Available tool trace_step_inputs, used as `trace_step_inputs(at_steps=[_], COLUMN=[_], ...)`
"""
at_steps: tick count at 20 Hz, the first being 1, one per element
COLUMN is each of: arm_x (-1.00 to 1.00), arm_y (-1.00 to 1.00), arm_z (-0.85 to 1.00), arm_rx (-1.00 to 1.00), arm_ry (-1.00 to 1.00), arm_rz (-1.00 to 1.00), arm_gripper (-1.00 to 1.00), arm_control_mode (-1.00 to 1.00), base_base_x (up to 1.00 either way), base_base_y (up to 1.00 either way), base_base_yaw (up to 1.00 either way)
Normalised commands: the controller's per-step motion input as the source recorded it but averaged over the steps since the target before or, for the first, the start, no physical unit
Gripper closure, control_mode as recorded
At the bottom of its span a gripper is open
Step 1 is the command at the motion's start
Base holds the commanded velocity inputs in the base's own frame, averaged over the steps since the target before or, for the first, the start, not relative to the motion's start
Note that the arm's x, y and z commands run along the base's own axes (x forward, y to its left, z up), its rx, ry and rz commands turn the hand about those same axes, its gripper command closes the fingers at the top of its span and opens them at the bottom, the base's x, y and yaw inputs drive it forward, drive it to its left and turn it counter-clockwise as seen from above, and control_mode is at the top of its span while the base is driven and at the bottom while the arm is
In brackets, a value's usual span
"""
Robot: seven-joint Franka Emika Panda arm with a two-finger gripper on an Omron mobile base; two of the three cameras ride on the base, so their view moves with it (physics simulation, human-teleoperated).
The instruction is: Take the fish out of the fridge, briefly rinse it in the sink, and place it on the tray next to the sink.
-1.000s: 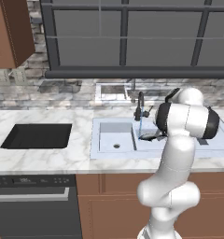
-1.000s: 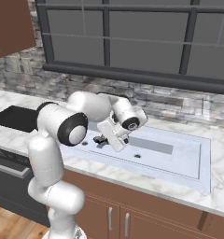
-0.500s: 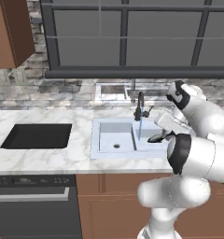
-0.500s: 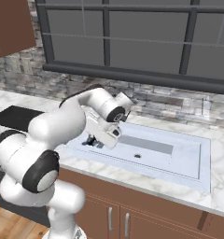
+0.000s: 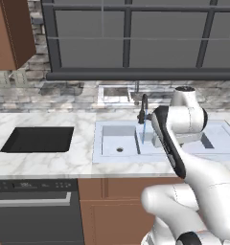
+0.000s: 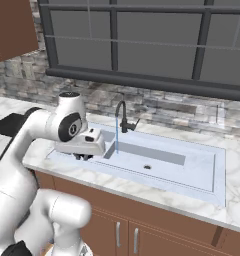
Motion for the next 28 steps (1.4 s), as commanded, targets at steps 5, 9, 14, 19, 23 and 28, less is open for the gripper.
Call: trace_step_inputs(at_steps=[5,9,14,19,23,28], arm_x=[-0.06,-0.52,-0.06,-0.25,0.0,0.0], arm_y=[0.06,0.0,0.0,0.06,0.0,0.0], arm_z=[0.08,0.43,0.06,0.0,0.0,0.0], arm_rx=[-0.07,-0.11,-0.01,0.0,0.0,0.0], arm_ry=[-0.15,-0.5,-0.08,0.0,0.0,0.0], arm_rz=[0.0,0.0,0.0,0.0,0.0,0.0], arm_gripper=[1.0,1.0,1.0,1.0,1.0,1.0], arm_control_mode=[-1.0,-1.0,-1.0,1.0,1.0,1.0], base_base_x=[0.0,0.0,0.0,-0.42,-0.13,0.02], base_base_y=[0.0,0.0,0.0,0.33,1.0,1.0], base_base_yaw=[0.0,0.0,0.0,0.0,-0.02,-0.1])
